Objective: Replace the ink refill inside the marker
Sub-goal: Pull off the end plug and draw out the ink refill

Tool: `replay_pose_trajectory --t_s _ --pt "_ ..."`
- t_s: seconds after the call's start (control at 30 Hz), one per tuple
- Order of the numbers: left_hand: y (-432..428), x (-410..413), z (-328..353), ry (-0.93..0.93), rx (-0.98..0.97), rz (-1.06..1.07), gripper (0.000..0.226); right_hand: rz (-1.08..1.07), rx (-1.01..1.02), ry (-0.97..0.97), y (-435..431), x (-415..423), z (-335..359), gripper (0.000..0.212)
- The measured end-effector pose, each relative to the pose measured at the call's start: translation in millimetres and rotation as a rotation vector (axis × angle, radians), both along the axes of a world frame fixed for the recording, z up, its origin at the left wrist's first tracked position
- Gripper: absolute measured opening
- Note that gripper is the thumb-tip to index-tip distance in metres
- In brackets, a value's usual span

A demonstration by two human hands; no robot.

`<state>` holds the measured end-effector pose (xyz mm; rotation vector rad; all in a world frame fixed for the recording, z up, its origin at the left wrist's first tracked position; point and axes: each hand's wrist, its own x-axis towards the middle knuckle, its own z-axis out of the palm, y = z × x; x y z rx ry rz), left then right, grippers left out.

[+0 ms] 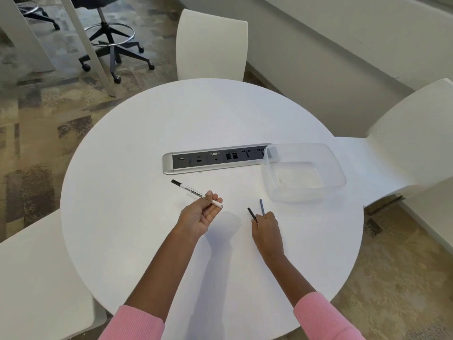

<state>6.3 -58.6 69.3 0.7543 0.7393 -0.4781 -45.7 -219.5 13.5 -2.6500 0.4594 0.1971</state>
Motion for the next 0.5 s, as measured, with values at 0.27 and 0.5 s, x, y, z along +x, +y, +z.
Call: replay_pose_trajectory --t_s 0.27,0.5 --pt "-4 -4 -6 0.023 -0.001 -0.024 0.012 -0.006 -0.051 -0.016 7 -1 -13 0.027" --pt "-6 -6 -7 0.037 0.002 -0.038 0.012 -0.024 -0.064 -0.020 10 -4 -20 0.026"
